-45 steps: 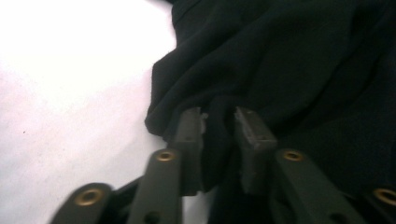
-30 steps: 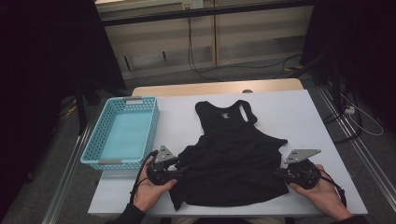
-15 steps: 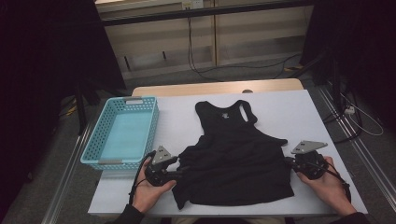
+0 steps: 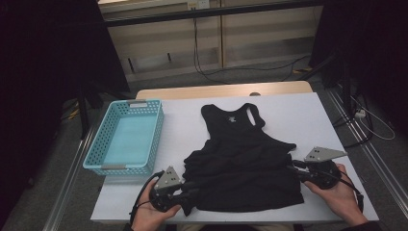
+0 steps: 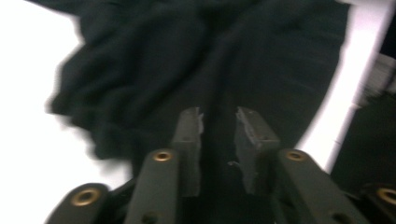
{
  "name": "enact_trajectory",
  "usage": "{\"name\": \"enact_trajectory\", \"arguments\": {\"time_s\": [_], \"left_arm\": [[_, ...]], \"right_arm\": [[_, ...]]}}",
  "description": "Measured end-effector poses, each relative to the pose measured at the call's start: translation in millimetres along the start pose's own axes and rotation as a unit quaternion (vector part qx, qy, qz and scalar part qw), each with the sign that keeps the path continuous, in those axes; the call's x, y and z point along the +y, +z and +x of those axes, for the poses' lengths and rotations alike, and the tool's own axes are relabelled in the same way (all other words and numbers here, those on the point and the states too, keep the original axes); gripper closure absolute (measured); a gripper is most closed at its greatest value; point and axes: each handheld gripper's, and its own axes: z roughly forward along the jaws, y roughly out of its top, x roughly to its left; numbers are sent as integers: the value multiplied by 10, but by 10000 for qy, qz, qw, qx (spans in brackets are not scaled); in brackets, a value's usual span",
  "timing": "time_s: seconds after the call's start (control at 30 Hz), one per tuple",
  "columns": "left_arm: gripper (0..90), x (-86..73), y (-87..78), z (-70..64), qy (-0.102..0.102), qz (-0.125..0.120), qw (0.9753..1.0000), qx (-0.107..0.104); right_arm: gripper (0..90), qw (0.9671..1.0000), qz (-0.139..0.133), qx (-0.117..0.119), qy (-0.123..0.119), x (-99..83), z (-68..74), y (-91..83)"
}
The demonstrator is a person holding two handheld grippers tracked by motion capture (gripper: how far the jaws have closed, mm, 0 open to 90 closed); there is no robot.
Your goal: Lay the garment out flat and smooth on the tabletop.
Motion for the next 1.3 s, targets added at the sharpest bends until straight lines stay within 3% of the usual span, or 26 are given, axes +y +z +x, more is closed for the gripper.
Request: {"name": "enact_trajectory", "arguments": {"time_s": [0.1,0.27,0.43,0.6,0.83,0.93,1.03,1.13,1.23,1.3], "left_arm": [[743,2,96,-18,147,168,9997,-139],[703,-27,212,-2,225,465,9986,-79],[643,-60,312,-5,293,743,9967,-165],[628,-59,317,0,290,782,9963,-216],[611,52,384,-8,352,651,9970,-229],[649,122,355,-13,322,428,9981,-309],[659,97,430,-3,473,705,9962,-194],[620,70,492,2,432,769,9959,-194],[673,72,491,-2,425,803,9955,-287],[825,74,482,-10,321,874,9948,-421]], "right_arm": [[685,9997,-122,183,-57,27,78,-9],[703,9983,-106,509,-245,66,225,35],[735,9953,-44,843,-472,104,394,79],[730,9901,105,1173,-766,123,580,146],[630,9824,453,1503,-1015,119,718,295],[561,9807,641,1513,-1055,97,741,363],[560,9806,673,1541,-1007,94,744,385],[575,9809,712,1529,-965,96,749,386],[644,9810,744,1516,-961,104,768,384],[747,9793,737,1607,-981,104,774,382]]}}
